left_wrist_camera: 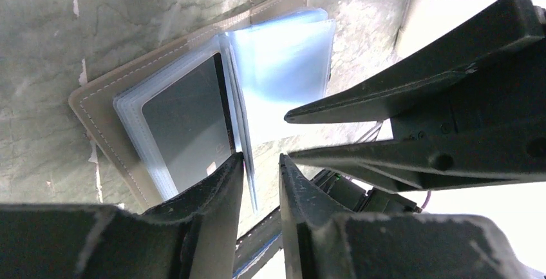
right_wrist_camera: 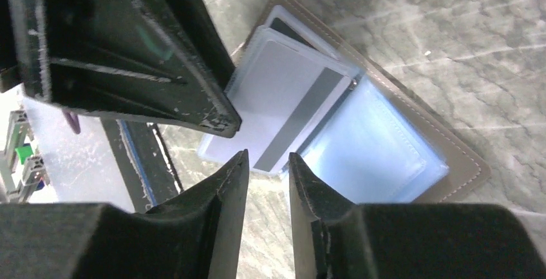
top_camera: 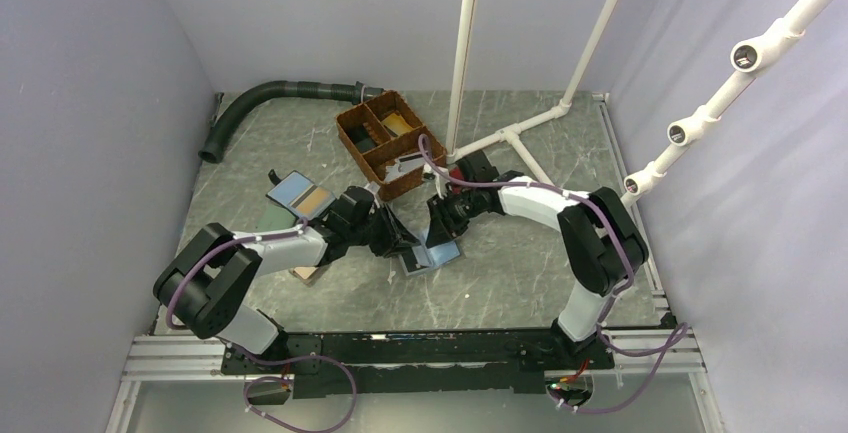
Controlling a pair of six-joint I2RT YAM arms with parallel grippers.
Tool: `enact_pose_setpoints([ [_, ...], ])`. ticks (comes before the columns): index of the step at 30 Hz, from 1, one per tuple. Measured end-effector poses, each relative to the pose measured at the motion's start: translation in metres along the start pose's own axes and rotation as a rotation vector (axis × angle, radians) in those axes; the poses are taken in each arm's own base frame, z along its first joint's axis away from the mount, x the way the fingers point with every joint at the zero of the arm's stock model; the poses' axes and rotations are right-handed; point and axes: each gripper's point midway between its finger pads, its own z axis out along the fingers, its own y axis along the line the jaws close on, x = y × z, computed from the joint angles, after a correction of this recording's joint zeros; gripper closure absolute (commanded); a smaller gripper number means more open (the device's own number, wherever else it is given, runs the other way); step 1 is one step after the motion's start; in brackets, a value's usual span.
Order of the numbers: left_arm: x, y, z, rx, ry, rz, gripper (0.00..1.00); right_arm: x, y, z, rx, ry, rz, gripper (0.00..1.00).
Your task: Take the credit cards out of the card holder
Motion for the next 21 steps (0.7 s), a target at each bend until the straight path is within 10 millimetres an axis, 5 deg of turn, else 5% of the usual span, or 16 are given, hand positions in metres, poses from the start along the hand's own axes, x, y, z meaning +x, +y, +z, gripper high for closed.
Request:
enact_pose_setpoints([
  [5, 0.000, -0.001, 0.000, 0.005, 0.002, 0.002, 0.63, 0.001, 0.016, -0.005, -0.094, -0.012, -0.026, 0.36],
  [10, 0.001, -0.003, 0.002, 0.016, 0.010, 0.004, 0.61, 0.007, 0.029, -0.005, -0.146, 0.003, -0.053, 0.25],
  [17, 0.000, -0.012, 0.006, 0.047, 0.025, 0.017, 0.59, 0.012, 0.032, 0.003, -0.109, 0.033, -0.085, 0.24],
  [21, -0.001, -0.017, 0.007, 0.066, 0.026, 0.023, 0.59, 0.014, 0.023, 0.005, -0.045, 0.045, -0.084, 0.34],
])
